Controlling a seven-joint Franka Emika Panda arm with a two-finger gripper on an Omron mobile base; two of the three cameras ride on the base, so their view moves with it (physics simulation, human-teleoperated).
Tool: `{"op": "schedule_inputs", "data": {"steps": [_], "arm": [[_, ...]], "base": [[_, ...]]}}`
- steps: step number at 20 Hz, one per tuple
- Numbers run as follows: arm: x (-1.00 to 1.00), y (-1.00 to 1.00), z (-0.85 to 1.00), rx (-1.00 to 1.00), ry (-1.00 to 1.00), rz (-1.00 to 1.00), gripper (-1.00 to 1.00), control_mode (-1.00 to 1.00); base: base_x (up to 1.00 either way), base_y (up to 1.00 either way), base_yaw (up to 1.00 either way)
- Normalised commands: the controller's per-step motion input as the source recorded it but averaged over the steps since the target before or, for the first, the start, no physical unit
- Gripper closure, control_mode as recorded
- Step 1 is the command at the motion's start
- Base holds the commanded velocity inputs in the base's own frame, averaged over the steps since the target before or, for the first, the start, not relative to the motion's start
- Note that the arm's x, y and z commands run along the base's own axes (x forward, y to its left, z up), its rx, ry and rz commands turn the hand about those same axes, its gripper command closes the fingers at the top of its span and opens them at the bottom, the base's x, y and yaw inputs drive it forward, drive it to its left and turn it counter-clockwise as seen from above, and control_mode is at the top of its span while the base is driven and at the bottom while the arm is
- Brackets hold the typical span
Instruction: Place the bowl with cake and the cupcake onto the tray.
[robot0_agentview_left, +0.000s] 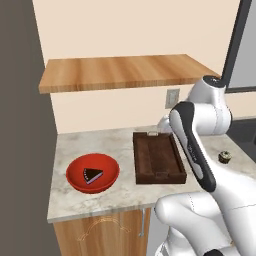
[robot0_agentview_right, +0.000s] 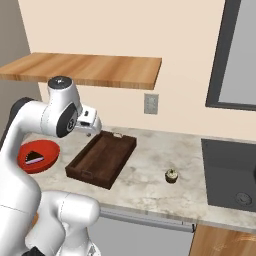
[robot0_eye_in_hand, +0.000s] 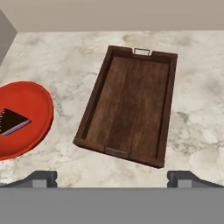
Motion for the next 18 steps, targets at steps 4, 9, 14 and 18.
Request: {"op": "schedule_inputs", "data": {"steps": [4, 9, 14, 18], "arm": [[-0.45, 0.25, -0.06, 0.03, -0.01, -0.05, -1.00, -1.00], [-0.46, 0.36, -0.22, 0.11, 0.00, -0.13, -1.00, -1.00], [-0.40, 0.46, -0.26, 0.16, 0.00, -0.16, -1.00, -1.00], [-0.25, 0.50, -0.27, 0.19, 0.00, -0.19, -1.00, -1.00]], "base": [[0.00, 0.00, 0.00], [0.00, 0.00, 0.00], [0.00, 0.00, 0.00], [0.00, 0.00, 0.00]]}}
